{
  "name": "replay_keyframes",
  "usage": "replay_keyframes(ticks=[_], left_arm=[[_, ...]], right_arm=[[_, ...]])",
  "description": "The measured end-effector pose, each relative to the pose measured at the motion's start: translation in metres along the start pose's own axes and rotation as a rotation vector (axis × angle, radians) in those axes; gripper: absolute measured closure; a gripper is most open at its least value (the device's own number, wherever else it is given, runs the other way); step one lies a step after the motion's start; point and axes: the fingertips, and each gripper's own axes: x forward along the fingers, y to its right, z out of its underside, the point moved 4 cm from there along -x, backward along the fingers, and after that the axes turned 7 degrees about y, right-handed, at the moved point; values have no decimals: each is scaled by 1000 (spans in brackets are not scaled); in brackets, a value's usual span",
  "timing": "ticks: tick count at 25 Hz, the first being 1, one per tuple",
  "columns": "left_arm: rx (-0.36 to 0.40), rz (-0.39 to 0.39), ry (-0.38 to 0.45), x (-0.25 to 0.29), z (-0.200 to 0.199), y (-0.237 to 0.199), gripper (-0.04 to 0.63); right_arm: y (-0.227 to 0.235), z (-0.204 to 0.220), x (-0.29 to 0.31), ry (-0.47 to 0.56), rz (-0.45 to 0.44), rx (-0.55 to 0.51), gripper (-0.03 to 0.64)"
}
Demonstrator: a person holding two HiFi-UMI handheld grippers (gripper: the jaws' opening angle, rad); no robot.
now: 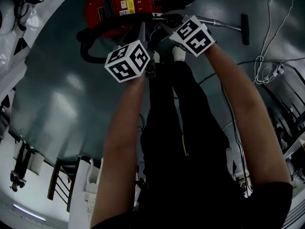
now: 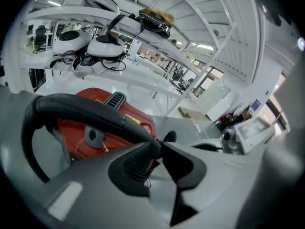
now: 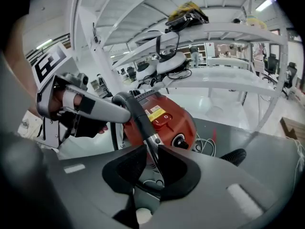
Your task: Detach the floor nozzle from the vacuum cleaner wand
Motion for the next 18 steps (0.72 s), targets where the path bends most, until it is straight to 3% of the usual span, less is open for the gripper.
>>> replay_keyframes(ticks=[3,11,18], left_arm=[[-17,-37,-5,5,-1,0,469],[-127,-71,21,10,-4,8,413],[-192,-103,28,9,-4,4,359]], right_arm=[[-1,-1,7,-22,-23,-74,509],[7,-2,18,-45,-46,-158,463],[2,-2,33,-92,-100,-307,423]])
